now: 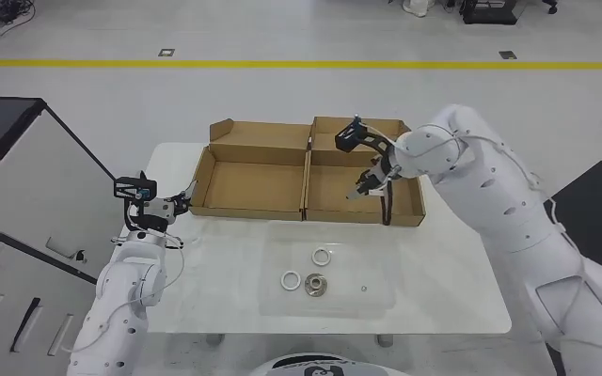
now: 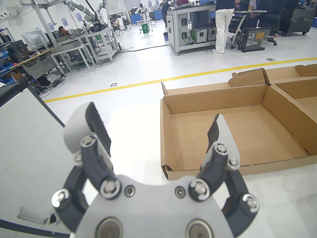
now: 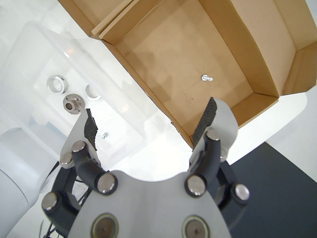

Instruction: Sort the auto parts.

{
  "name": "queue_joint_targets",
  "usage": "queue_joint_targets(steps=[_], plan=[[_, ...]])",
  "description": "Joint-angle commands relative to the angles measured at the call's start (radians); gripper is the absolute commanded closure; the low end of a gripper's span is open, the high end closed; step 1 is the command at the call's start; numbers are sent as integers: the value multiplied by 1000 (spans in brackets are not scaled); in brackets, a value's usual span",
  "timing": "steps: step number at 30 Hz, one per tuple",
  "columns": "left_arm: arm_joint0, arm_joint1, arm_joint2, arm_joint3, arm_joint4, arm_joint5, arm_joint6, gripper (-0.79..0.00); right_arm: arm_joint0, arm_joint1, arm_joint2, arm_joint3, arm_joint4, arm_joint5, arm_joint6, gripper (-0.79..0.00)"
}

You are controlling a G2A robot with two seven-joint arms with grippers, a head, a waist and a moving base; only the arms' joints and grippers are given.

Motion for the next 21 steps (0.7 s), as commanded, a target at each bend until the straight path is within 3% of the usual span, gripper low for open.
queue_joint_targets(steps=[1,16,21], plan=[[0,0,0,0,0,0,0,-785,2,5,-1,-7,9,2,0,-785],[0,0,0,0,0,0,0,-785,0,5,-3,-10,4,-1,-3,-785],[0,0,0,0,0,0,0,-785,14,16,-53,-63,-16,-31,0,-785]])
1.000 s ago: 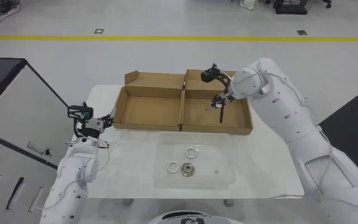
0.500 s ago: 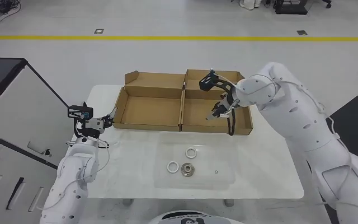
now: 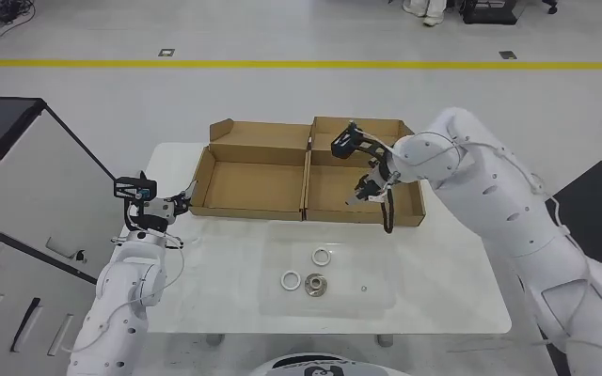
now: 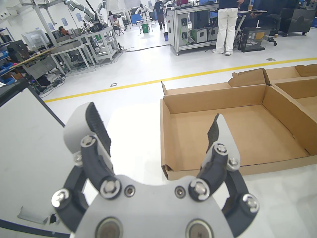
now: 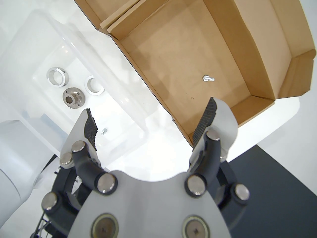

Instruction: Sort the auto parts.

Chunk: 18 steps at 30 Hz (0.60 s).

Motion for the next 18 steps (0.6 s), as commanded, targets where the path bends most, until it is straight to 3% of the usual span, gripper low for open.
queue_joint_targets(steps=[1,6,18], plan=[[0,0,0,0,0,0,0,-785,18,8,-33,-13,4,-3,0,-785],[0,0,0,0,0,0,0,-785,128,42,-188,-40,77,-12,0,-785],[0,0,0,0,0,0,0,-785,538,122,-628,-141,357,50,0,-785]])
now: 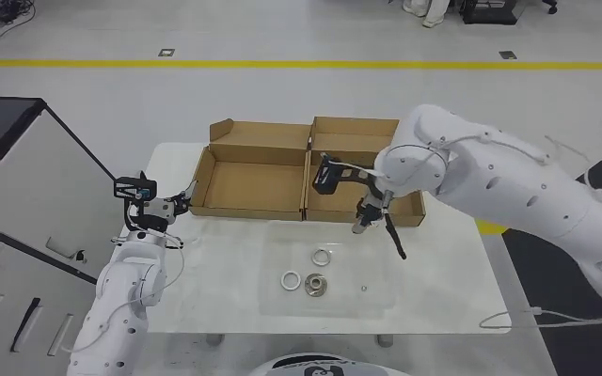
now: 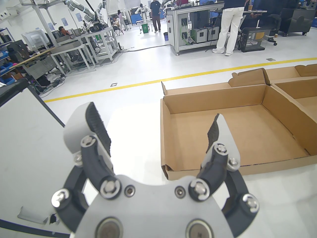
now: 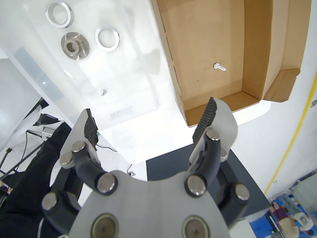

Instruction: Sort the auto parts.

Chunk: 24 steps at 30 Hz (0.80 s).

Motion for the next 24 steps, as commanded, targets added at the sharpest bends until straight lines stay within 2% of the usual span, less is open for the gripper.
queue_joint_targets(steps=[1,16,24], plan=[[0,0,0,0,0,0,0,-785,37,5,-23,-19,35,9,0,-785],[0,0,0,0,0,0,0,-785,-85,17,-23,-118,30,32,0,-785],[0,0,0,0,0,0,0,-785,-85,17,-23,-118,30,32,0,-785]])
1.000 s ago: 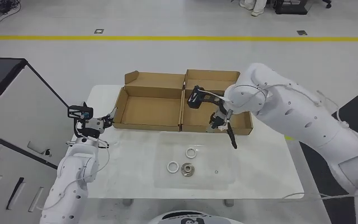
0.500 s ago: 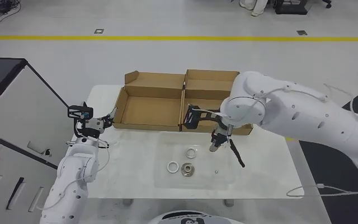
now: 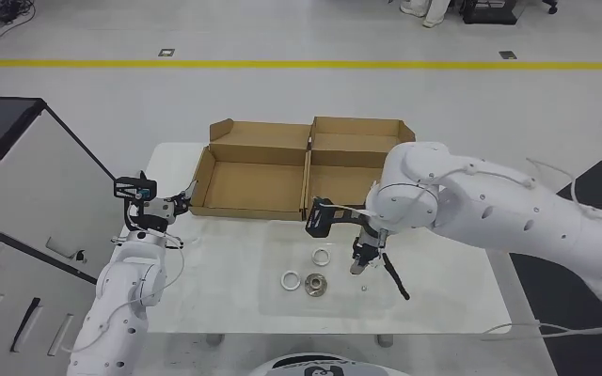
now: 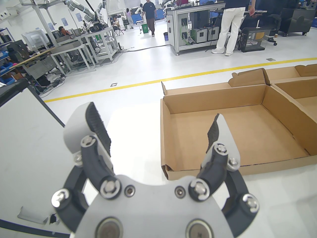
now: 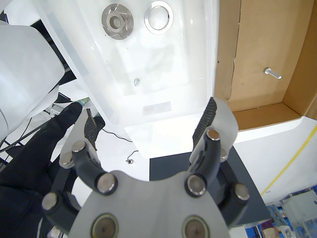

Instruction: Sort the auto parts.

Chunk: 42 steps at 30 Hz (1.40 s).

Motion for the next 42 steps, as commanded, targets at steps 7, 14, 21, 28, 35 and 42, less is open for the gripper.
queue_joint_targets(steps=[7,14,21,28,35,42], plan=[[0,0,0,0,0,0,0,-785,-4,0,0,1,-1,0,-8,-785],[0,0,0,0,0,0,0,-785,-45,10,4,-11,-31,-80,-16,-785],[0,0,0,0,0,0,0,-785,-83,13,5,4,-51,-106,-9,-785],[0,0,0,0,0,0,0,-785,-113,1,0,24,-71,-143,-9,-785],[0,0,0,0,0,0,0,-785,-113,1,0,24,-71,-143,-9,-785],[0,0,0,0,0,0,0,-785,-148,-8,0,56,-103,-186,-24,-785]])
